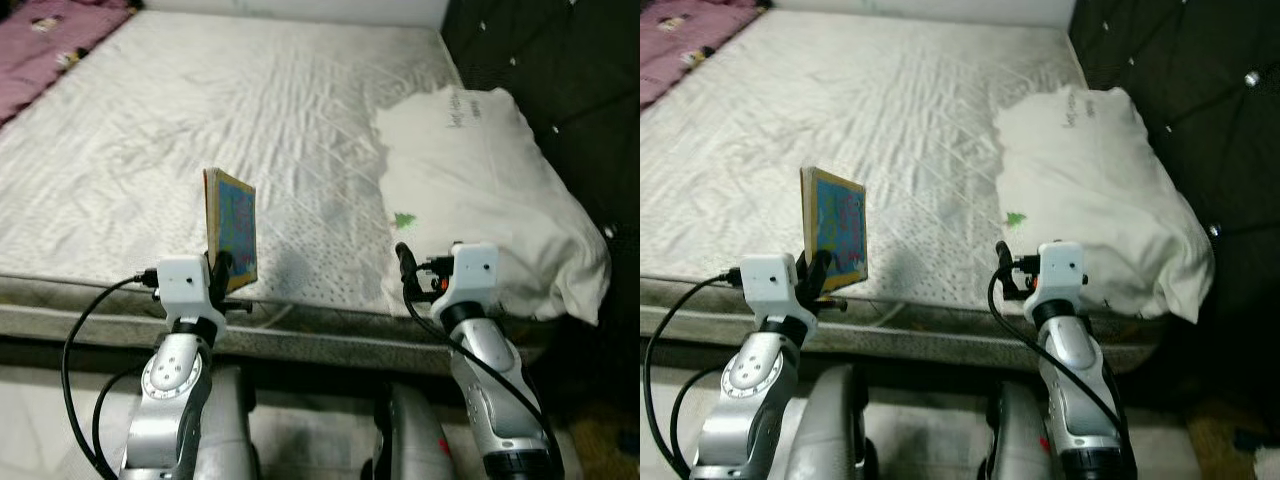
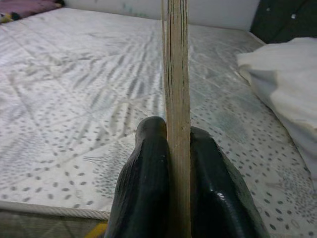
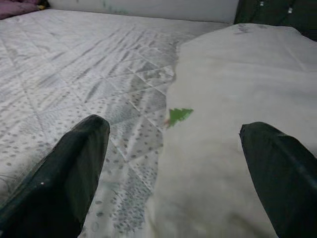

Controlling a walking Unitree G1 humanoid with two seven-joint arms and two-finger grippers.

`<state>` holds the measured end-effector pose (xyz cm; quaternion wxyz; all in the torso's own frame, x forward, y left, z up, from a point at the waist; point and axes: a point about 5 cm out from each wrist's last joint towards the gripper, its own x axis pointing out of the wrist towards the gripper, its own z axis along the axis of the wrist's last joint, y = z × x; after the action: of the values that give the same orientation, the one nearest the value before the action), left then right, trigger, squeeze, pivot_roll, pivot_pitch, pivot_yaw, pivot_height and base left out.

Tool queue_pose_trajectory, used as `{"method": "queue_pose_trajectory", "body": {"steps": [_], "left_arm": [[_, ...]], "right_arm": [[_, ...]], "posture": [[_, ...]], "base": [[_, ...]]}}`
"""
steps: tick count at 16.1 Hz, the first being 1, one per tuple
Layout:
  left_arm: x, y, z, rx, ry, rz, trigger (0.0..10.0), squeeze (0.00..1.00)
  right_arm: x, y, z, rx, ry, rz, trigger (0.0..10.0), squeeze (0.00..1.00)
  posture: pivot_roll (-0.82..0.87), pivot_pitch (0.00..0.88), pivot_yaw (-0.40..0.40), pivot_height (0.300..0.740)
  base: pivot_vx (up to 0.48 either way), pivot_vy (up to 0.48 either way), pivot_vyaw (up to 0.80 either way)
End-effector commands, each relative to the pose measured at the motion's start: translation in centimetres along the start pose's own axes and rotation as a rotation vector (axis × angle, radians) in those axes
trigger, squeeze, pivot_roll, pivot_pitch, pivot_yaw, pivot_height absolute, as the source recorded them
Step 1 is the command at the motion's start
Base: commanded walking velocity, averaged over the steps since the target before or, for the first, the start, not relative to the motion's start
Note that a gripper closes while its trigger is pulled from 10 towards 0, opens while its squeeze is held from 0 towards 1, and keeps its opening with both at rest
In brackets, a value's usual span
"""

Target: Clean up the room

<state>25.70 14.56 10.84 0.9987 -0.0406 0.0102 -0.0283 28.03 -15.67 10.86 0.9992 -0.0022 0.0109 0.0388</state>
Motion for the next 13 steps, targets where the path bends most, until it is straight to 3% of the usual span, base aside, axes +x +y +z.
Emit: {"method": "queue_pose_trajectory", "body": {"steps": [1, 4, 13], "left_arm": [[0.08, -0.19, 0.92, -0.009, -0.044, -0.014, 10.0, 0.00], [0.06, -0.36, 1.18, -0.027, -0.062, -0.026, 10.0, 0.00], [-0.07, -0.67, 1.08, -0.045, -0.060, -0.062, 10.0, 0.00]], "right_arm": [[-0.08, -0.22, 0.05, -0.007, -0.001, -0.003, 10.0, 0.00], [-0.04, -0.22, 0.03, -0.006, 0.000, -0.004, 10.0, 0.00], [0.00, 0.11, 0.18, -0.035, -0.018, 0.020, 10.0, 0.00]], "posture": [[0.02, 0.064, -0.010, 0.525], [0.02, 0.062, -0.010, 0.525], [0.02, 0.049, -0.008, 0.525]], "base": [[0.000, 0.000, 0.00], [0.000, 0.000, 0.00], [0.307, 0.000, 0.00]]}}
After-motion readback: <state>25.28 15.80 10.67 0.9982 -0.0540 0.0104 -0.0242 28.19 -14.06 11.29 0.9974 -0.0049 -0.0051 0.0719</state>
